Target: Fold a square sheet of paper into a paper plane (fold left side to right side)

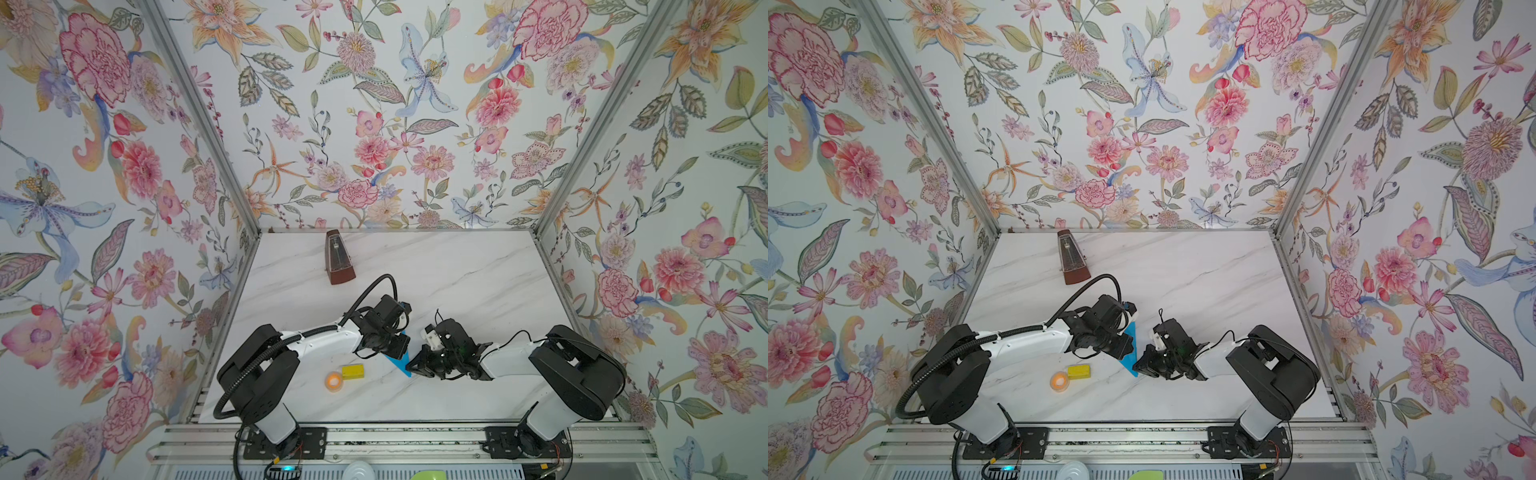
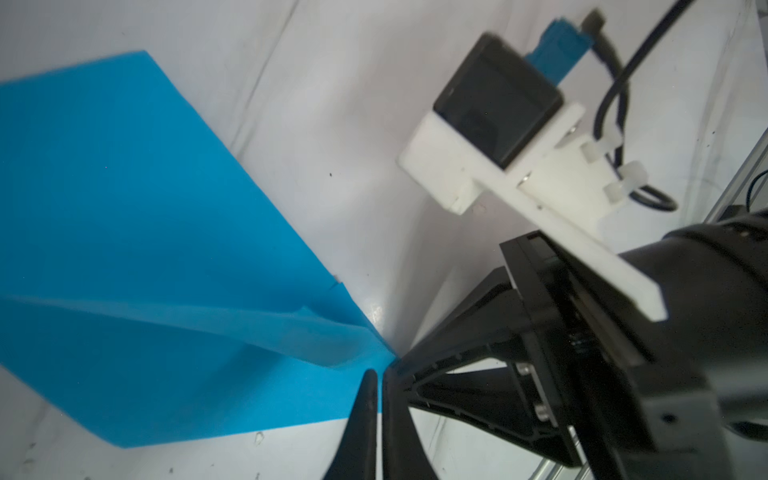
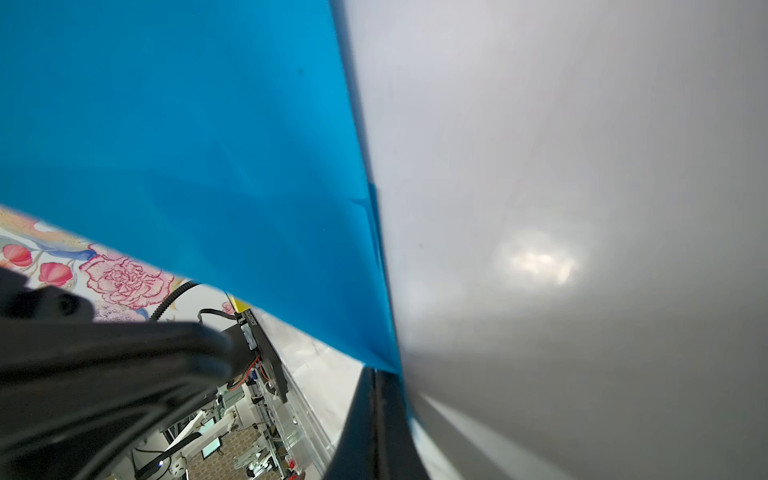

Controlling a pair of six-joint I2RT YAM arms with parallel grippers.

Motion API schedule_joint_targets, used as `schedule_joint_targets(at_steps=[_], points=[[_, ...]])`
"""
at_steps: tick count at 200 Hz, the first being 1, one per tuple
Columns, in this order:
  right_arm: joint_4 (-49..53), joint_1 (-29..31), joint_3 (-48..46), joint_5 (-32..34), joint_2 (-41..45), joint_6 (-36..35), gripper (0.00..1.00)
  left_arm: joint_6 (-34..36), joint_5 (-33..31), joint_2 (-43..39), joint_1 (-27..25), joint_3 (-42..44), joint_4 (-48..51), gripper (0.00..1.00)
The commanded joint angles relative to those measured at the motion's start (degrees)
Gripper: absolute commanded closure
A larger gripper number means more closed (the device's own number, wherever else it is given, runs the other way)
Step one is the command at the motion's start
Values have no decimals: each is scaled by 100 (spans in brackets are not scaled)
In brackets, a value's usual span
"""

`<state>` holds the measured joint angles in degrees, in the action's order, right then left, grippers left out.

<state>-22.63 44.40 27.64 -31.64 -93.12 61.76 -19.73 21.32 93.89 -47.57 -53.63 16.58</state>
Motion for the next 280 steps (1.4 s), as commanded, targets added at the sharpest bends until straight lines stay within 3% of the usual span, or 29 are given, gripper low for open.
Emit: schedule_joint_targets(at_steps=[1, 137, 225, 280], points=[[762, 28, -173, 219, -258, 20, 100, -41, 166, 175, -15, 154, -269, 94], [813, 29, -215, 228, -206, 0, 100, 16, -38, 762, 71, 396, -565, 100], [953, 14, -189, 169, -211, -124, 100, 104, -144, 1117, 691, 55, -402, 100], [1015, -20, -197, 198, -145, -133, 100, 0, -679, 1269, 1045, 28, 36, 100]])
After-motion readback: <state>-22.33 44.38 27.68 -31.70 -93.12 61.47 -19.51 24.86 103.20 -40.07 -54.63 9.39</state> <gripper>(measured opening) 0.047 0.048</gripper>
